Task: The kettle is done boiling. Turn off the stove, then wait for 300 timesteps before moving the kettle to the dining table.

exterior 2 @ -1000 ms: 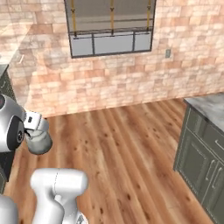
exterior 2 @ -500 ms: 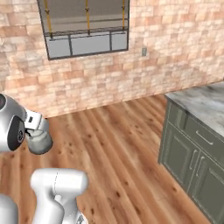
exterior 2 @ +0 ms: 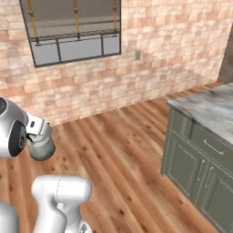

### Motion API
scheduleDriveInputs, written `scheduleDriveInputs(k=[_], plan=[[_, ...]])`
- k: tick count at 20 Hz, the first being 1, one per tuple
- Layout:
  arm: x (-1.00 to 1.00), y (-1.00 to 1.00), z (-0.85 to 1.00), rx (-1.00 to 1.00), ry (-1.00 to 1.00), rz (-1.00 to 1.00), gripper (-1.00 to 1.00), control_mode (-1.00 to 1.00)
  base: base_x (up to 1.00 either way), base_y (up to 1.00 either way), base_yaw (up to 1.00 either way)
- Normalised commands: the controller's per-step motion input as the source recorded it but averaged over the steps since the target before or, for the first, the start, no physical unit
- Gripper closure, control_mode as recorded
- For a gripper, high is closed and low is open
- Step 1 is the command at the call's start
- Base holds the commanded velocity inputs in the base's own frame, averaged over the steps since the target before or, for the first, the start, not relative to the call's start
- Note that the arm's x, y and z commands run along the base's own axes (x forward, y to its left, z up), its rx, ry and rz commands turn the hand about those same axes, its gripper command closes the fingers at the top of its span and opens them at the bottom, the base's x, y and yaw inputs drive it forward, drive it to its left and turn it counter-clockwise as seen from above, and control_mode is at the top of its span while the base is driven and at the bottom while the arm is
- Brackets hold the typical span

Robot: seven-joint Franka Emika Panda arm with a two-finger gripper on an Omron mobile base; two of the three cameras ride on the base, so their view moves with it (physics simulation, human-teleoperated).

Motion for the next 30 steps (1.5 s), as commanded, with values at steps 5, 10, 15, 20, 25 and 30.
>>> scheduleDriveInputs(k=[5,10,15,20,25,30], plan=[[0.0,0.0,0.0,0.0,0.0,0.0,1.0,1.0,0.36,0.21,-0.33],[0.0,0.0,0.0,0.0,0.0,0.0,1.0,1.0,0.33,0.21,-0.34],[0.0,0.0,0.0,0.0,0.0,0.0,1.0,1.0,0.36,0.27,-0.34],[0.0,0.0,0.0,0.0,0.0,0.0,1.0,1.0,0.41,0.37,-0.31],[0.0,0.0,0.0,0.0,0.0,0.0,1.0,1.0,0.45,0.42,-0.27],[0.0,0.0,0.0,0.0,0.0,0.0,1.0,1.0,0.44,0.43,-0.27]])
